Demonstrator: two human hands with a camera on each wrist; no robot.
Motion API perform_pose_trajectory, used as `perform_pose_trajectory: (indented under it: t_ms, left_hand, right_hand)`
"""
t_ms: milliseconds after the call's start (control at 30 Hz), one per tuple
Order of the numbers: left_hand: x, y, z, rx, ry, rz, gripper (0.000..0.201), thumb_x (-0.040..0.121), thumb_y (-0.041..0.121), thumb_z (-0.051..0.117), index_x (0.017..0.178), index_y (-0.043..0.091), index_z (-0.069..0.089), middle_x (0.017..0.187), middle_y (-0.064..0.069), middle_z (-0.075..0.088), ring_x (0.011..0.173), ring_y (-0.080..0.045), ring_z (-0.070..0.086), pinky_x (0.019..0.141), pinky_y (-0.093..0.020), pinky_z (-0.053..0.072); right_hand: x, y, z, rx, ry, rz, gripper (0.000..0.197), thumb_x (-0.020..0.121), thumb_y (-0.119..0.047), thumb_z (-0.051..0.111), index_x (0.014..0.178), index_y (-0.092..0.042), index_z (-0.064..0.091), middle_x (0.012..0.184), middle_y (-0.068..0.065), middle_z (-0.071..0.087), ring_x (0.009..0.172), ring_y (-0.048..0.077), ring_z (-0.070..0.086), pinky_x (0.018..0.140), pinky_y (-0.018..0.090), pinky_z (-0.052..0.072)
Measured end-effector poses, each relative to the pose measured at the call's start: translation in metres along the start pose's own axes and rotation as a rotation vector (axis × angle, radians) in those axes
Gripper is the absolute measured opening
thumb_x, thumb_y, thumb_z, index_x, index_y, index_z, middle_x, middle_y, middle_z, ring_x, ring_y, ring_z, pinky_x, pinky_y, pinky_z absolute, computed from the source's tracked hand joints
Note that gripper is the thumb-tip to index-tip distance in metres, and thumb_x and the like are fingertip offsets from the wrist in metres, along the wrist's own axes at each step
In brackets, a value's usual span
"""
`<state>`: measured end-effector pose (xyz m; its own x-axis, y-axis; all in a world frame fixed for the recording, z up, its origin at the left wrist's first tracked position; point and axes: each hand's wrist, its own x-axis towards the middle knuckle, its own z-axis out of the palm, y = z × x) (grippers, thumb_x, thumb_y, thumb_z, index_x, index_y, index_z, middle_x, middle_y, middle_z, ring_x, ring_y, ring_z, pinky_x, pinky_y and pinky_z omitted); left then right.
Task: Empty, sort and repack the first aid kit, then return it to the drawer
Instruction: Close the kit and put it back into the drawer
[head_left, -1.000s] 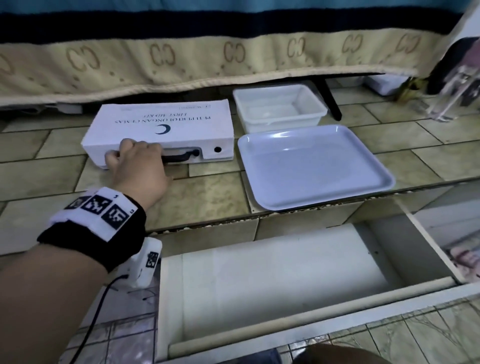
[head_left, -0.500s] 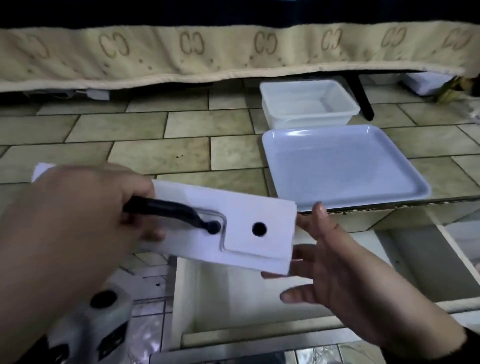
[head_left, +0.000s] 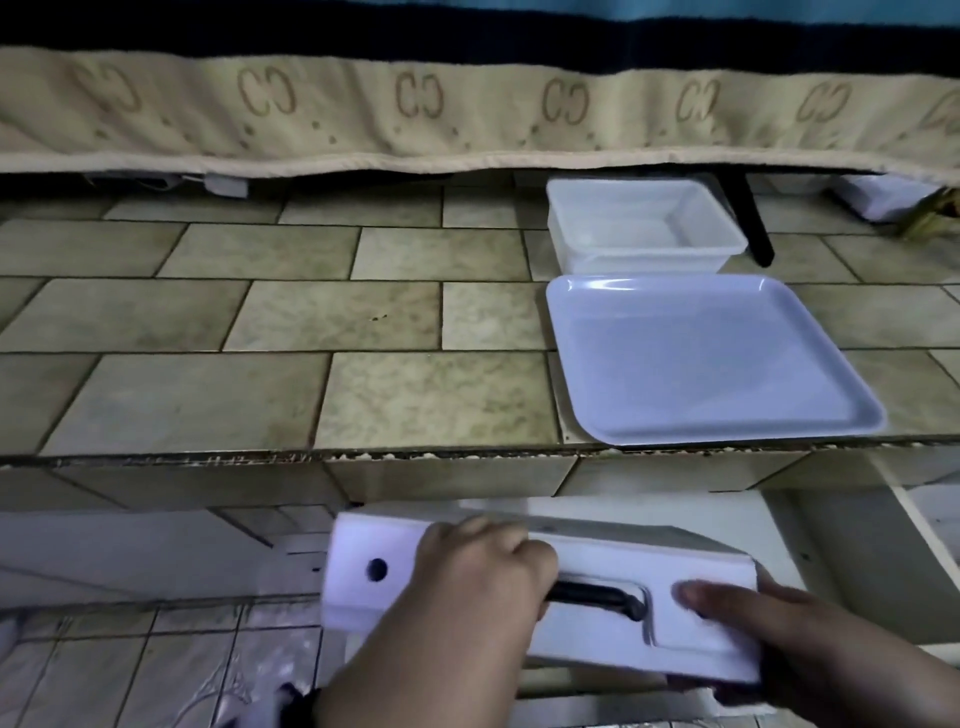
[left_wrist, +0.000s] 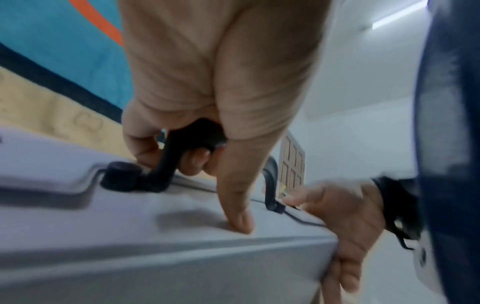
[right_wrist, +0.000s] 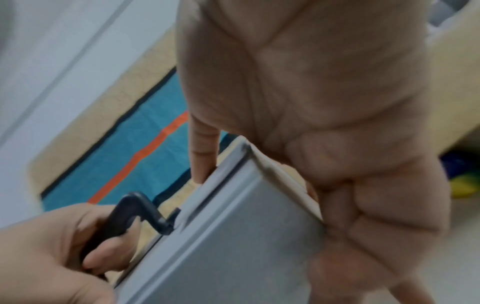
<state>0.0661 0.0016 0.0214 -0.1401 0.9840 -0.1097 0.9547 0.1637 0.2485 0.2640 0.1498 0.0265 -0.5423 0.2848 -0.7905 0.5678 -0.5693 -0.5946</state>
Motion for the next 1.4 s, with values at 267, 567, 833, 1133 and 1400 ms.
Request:
perform_pose_trajectory:
  t_ms: [267,567,833,1133,1400]
  left_hand:
    - [0.05,0.01,0.048,0.082,-0.392,-0.112,0.022,0.08,0.001,0.054,0.094,0.013,0.064,0.102,-0.007,0.067,0.097,-0.027,0.061,0.071,-0.031,0.038]
    - [0.08,-0.003,0.073,0.314,-0.546,-0.105,0.031,0.088,-0.005,0.038,0.105,0.006,0.061,0.111,-0.014,0.061,0.103,-0.032,0.056,0.063,-0.032,0.03]
    - [0.1,-0.025,0.09,0.12,-0.683,-0.175,0.029,0.097,0.022,0.043,0.114,0.006,0.06,0.12,-0.013,0.057,0.11,-0.03,0.055,0.081,-0.035,0.043]
    - [0.099,-0.018,0.079,0.147,-0.86,-0.068,0.032,0.097,0.027,0.047,0.111,0.004,0.063,0.112,-0.015,0.06,0.104,-0.031,0.053,0.097,-0.041,0.032]
    - [0.093,-0.019,0.088,0.126,-0.913,-0.168,0.016,0.091,-0.003,0.045,0.085,0.002,0.059,0.086,-0.017,0.056,0.096,-0.031,0.059,0.084,-0.036,0.046]
  right_hand:
    - [0.03,-0.032,-0.002,-1.085,0.346,-0.037,0.039,0.082,-0.057,0.056,0.095,-0.021,0.067,0.091,-0.003,0.067,0.08,0.011,0.061,0.068,0.024,0.045]
    - [0.019,-0.215,-0.076,-0.693,0.705,-0.622,0.021,0.09,-0.027,0.058,0.091,-0.009,0.068,0.081,0.008,0.074,0.065,0.018,0.065,0.061,0.027,0.045]
    - [0.122,-0.271,-0.124,-0.781,0.709,-0.376,0.035,0.093,-0.022,0.056,0.127,-0.016,0.051,0.092,0.014,0.059,0.063,0.022,0.054,0.066,0.03,0.046]
    - [0.128,-0.278,-0.126,-0.366,0.637,-0.252,0.027,0.099,-0.011,0.043,0.072,-0.009,0.041,0.076,0.001,0.044,0.067,0.009,0.044,0.034,0.017,0.046]
    - [0.1,-0.265,-0.128,-0.314,0.677,-0.374,0.025,0.099,-0.009,0.041,0.074,-0.008,0.04,0.085,0.003,0.047,0.101,0.023,0.045,0.037,0.014,0.048]
